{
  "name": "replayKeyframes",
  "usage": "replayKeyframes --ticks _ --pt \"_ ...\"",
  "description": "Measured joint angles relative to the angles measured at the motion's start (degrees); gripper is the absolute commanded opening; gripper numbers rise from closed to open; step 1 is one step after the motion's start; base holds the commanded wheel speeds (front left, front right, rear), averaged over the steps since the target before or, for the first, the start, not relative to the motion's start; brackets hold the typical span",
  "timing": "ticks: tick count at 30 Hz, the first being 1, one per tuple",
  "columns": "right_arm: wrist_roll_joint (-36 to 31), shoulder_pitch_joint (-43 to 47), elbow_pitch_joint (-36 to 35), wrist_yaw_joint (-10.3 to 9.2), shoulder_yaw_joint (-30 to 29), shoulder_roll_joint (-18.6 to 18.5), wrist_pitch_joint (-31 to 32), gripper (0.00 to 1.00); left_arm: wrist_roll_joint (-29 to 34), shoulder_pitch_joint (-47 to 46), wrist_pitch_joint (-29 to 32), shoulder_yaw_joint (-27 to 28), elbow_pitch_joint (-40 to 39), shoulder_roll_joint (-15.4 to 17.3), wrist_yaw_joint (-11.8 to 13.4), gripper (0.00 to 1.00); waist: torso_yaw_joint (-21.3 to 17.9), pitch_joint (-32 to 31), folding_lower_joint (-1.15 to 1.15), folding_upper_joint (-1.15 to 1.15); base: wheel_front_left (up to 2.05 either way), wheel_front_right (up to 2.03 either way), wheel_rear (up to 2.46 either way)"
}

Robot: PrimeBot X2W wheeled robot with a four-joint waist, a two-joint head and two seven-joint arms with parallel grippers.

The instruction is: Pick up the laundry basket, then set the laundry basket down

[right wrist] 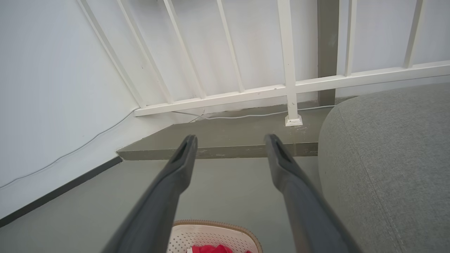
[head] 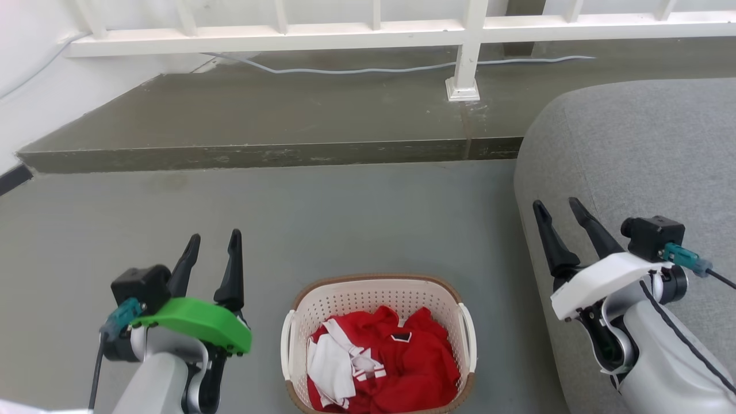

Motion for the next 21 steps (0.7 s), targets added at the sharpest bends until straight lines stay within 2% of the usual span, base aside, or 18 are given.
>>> replayKeyframes --ticks 8,21 --pt "-3.7 3.5 -4.2 -0.41 -2.3 0.8 0.0 1.0 3.3 4.1 0.0 1.5 -3.9 -0.2 0.0 1.0 0.4 -0.2 0.0 0.0 0.0 0.0 0.0" --pt "-7.1 7.1 -7.1 -0.37 -4.5 2.6 0.0 1.0 6.3 7.0 0.0 3.3 -7.1 -0.9 -0.2 1.0 0.0 -0.1 0.0 0.0 0.0 0.0 0.0"
